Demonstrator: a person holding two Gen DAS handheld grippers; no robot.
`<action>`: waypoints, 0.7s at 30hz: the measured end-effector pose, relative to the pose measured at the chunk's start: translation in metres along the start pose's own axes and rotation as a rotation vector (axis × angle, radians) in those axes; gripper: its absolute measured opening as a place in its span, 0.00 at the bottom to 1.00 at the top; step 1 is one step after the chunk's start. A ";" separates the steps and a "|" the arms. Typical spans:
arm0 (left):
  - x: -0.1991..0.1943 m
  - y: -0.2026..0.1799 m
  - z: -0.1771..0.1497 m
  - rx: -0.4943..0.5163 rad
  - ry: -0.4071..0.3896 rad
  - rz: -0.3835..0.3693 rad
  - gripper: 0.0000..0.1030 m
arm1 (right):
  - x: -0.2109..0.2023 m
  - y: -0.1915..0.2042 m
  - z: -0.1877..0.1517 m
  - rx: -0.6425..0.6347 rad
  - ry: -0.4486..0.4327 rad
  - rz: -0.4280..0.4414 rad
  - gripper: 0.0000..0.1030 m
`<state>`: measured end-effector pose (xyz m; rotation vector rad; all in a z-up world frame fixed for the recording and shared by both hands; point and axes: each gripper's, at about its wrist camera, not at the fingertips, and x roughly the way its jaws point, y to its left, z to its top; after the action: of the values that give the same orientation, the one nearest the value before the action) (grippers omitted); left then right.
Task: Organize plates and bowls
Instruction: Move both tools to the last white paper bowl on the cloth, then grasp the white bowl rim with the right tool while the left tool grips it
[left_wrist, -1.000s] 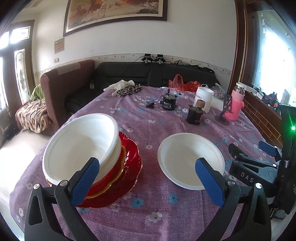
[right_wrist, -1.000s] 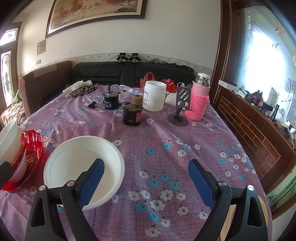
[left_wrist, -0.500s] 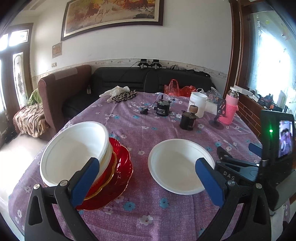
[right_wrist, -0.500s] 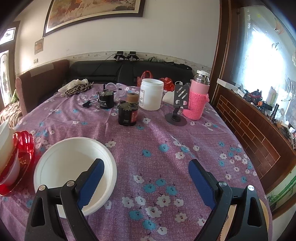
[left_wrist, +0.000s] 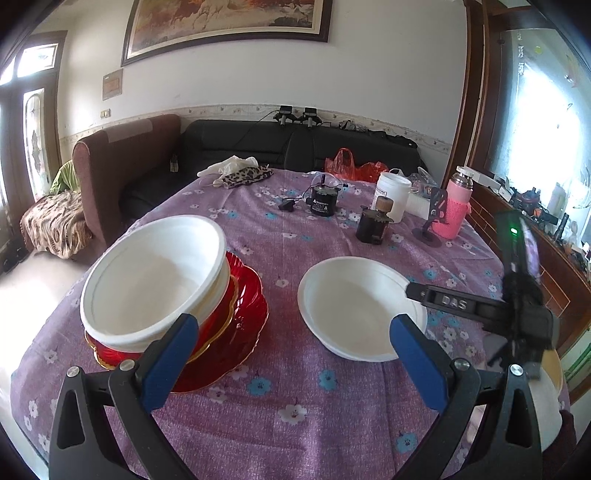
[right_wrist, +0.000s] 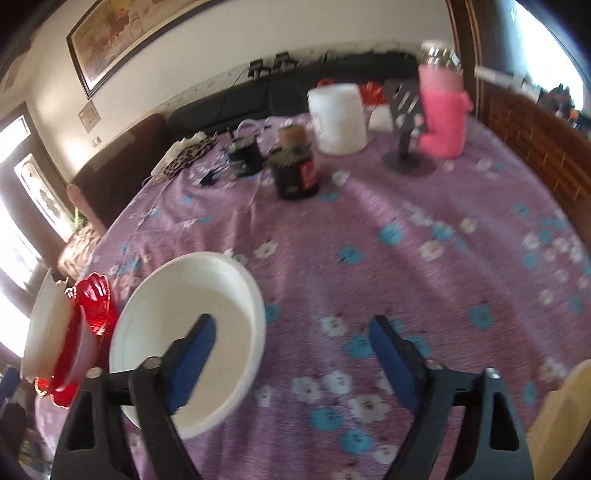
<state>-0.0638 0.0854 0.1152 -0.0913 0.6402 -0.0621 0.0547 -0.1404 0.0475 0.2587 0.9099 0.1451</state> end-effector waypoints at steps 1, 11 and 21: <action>0.001 -0.001 -0.001 0.003 0.007 0.000 1.00 | 0.005 0.002 0.000 -0.001 0.015 0.009 0.62; 0.006 -0.011 -0.002 0.012 0.046 -0.058 1.00 | 0.009 -0.016 -0.010 0.057 0.090 0.051 0.09; 0.055 -0.048 0.003 -0.012 0.186 -0.160 1.00 | -0.036 -0.062 -0.021 0.080 0.060 -0.030 0.09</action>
<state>-0.0195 0.0330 0.0897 -0.1501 0.8179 -0.2235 0.0176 -0.2054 0.0450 0.3162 0.9799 0.0893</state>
